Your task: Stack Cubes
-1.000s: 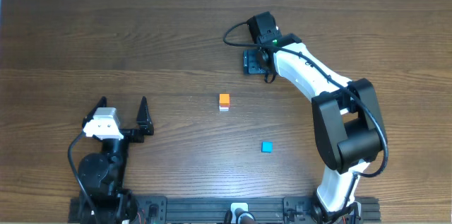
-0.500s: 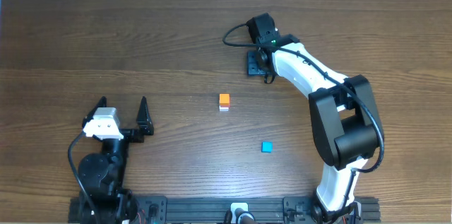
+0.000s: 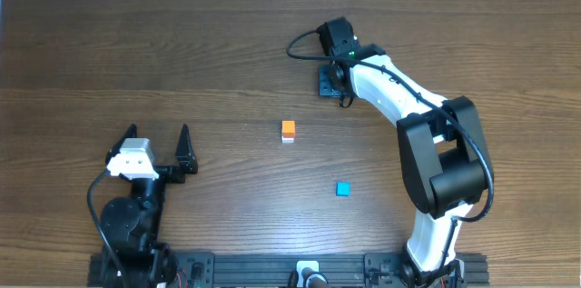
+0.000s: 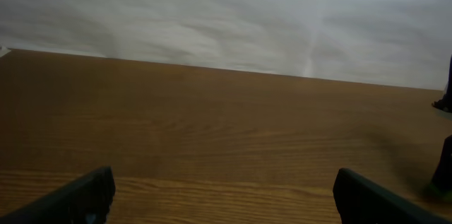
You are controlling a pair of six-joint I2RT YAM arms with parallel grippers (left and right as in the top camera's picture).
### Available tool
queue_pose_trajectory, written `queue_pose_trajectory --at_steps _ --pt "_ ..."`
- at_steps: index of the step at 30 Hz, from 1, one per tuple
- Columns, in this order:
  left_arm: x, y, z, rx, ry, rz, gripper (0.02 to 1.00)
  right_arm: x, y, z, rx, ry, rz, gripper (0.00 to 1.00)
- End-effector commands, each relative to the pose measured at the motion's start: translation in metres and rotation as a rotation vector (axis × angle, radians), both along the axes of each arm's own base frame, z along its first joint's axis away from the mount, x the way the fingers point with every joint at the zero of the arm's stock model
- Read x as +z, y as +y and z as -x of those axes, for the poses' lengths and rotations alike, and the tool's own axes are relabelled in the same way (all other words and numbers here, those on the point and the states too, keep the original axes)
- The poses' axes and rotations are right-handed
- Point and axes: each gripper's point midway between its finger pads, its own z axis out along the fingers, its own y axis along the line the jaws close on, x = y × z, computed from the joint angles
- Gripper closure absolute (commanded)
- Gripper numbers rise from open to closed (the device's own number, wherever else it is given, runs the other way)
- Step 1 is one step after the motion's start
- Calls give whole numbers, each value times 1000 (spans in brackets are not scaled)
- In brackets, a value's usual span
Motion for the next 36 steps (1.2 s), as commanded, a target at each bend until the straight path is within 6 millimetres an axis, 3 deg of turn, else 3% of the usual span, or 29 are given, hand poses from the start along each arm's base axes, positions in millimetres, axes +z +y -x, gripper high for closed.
queue_pose_trajectory --at_steps 1,24,30,34,35,36 --pt "-1 -3 0 -13 -1 -14 18 1 -2 -7 -25 -13 3 680" --pt "-1 -3 0 -13 0 -14 18 6 -4 -3 -39 -3 2 869" --pt "-1 -2 0 -13 0 -14 18 38 -3 0 -53 -2 -12 930" --pt "-1 -2 0 -13 0 -14 18 75 6 5 -35 -15 -41 952" --pt "-1 -3 0 -13 0 -14 18 97 12 11 -20 -33 -45 961" --pt "-1 -2 0 -13 0 -14 18 108 15 15 -9 -41 -46 967"
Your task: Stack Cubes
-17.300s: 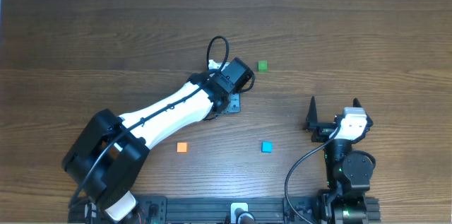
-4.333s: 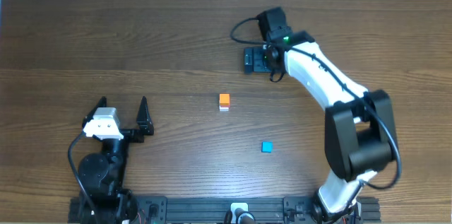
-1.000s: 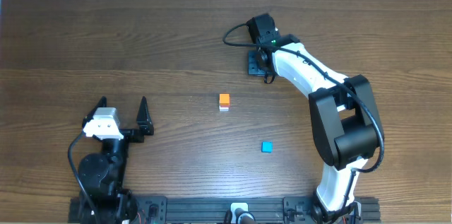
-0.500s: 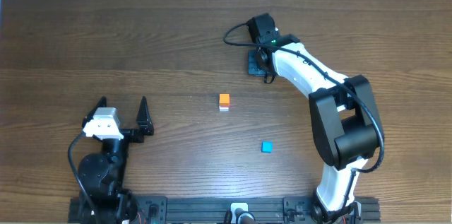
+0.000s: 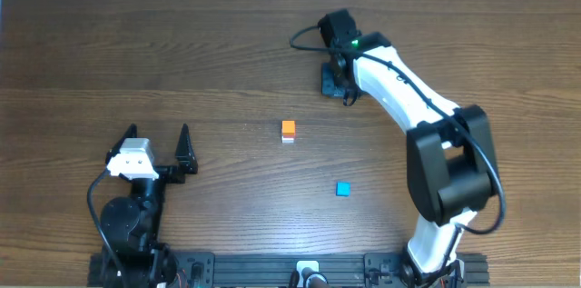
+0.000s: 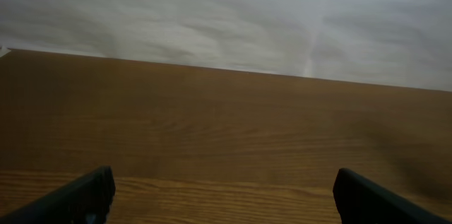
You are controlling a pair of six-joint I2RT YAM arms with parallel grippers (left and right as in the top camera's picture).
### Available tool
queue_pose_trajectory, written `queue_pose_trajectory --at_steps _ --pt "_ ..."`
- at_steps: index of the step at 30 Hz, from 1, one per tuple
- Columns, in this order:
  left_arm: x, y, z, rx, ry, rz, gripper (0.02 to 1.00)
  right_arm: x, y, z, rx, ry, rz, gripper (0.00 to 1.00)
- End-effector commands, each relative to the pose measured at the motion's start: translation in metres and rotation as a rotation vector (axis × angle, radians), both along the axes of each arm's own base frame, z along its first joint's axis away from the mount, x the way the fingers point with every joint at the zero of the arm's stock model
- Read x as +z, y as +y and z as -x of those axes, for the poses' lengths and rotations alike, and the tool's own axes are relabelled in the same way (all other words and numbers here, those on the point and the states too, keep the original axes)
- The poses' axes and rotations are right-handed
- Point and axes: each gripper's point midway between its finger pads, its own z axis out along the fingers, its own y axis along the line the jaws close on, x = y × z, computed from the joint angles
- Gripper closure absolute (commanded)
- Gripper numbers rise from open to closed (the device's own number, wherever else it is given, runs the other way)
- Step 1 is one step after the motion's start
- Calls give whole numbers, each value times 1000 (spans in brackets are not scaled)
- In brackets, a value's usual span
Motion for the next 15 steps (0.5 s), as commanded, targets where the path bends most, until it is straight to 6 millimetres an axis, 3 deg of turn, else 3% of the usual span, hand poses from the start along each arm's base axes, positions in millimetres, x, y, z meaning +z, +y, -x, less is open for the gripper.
queue_pose_trajectory --at_steps 1,4,7,15 --pt "-1 -3 0 -13 0 -14 18 83 23 1 33 -131 -60 972" --pt "-1 -2 0 -13 0 -14 18 116 34 25 38 -153 -49 985" --pt "-1 -3 0 -13 0 -14 18 129 46 50 49 -153 -36 991" --pt "-1 -3 0 -13 0 -14 18 122 79 92 67 -131 35 989"
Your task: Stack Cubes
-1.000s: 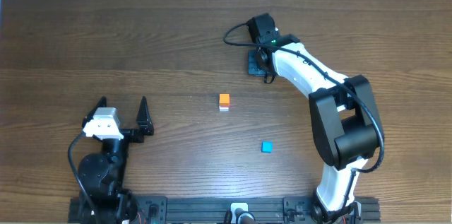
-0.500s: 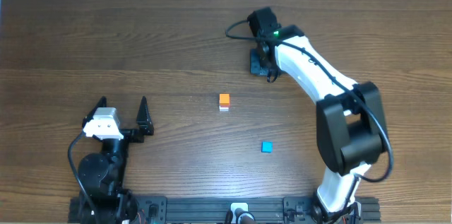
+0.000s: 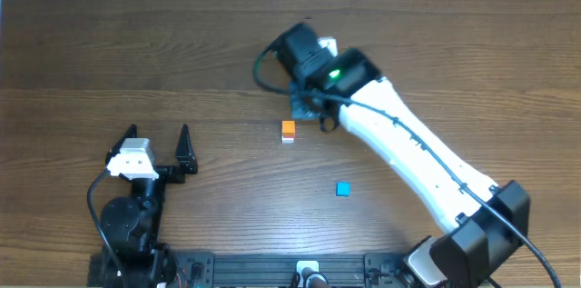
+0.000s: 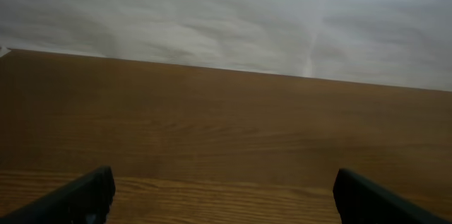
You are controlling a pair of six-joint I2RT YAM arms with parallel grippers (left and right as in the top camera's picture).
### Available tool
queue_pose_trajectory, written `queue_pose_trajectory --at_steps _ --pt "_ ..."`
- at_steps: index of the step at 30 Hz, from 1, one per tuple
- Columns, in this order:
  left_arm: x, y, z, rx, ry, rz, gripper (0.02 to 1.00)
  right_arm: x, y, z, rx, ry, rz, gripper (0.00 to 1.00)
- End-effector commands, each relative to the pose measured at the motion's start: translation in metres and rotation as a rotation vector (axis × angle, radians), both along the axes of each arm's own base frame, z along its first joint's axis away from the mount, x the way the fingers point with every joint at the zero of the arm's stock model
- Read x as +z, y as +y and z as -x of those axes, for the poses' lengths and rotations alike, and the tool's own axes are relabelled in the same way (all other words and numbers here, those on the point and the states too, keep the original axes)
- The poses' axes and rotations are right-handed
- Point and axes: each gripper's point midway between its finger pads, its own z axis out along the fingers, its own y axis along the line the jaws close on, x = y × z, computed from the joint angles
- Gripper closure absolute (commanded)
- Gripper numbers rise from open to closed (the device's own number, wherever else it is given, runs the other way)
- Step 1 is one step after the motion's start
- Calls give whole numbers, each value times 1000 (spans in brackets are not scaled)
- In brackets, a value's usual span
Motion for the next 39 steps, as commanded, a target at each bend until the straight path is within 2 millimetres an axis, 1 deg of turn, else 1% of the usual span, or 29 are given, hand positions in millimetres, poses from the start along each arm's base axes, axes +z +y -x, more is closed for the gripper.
queue_pose_trajectory --at_steps 1,5,9,13,15,21,26,39 --pt "-1 -2 0 -13 0 -14 18 -1 15 8 -35 -38 28 989" --pt "-1 -3 0 -13 0 -14 18 -5 21 12 -40 -28 28 991" --pt "-1 -3 0 -13 0 -14 20 -17 24 19 -56 3 34 991" --pt "-1 -2 0 -13 0 -14 18 -36 29 22 -62 38 34 991" --pt "-1 -3 0 -13 0 -14 18 -49 33 24 -58 67 32 991" --pt "-1 -3 0 -13 0 -14 18 -70 44 23 -48 111 25 989" --pt "-1 -2 0 -13 0 -14 18 -77 51 23 -37 115 20 989" --pt "-1 -2 0 -13 0 -14 18 -81 60 23 -24 110 10 989"
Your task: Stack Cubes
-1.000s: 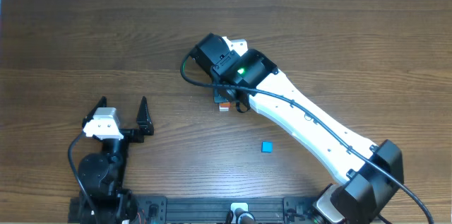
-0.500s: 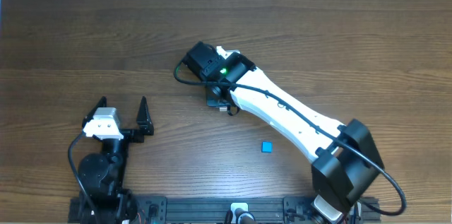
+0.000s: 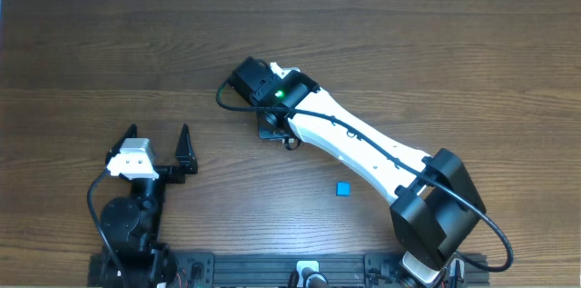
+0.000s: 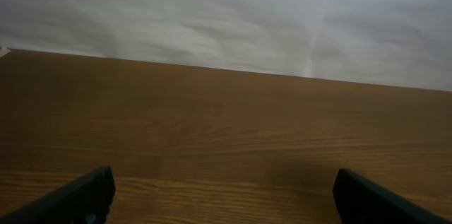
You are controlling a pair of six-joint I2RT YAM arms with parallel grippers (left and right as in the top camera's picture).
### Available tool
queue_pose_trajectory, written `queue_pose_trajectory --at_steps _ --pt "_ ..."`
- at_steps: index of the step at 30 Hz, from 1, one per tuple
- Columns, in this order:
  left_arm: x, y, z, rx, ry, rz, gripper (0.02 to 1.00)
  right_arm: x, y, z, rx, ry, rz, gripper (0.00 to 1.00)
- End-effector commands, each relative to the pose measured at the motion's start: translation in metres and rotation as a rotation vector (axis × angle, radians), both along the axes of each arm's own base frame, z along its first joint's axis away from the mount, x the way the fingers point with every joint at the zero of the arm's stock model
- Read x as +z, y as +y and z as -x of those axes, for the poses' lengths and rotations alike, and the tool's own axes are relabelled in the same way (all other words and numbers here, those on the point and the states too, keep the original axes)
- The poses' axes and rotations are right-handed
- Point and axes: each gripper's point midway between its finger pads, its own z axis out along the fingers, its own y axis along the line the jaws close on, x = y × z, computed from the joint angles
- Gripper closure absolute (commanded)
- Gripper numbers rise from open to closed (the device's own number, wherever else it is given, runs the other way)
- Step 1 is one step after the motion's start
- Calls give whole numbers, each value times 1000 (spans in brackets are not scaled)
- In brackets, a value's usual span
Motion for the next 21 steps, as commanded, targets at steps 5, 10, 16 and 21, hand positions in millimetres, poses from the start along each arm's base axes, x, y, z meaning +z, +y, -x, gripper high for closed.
queue_pose_trajectory --at_steps 5,10,16,21 --pt "-1 -3 0 -13 0 -14 18 -9 4 3 2 13 10 989" --pt "-1 -3 0 -13 0 -14 20 -10 2 2 -1 6 21 989" --pt "-1 -2 0 -13 0 -14 18 -11 -1 2 -17 4 28 989" --pt "-1 -3 0 -13 0 -14 18 -14 -4 3 -40 4 37 989"
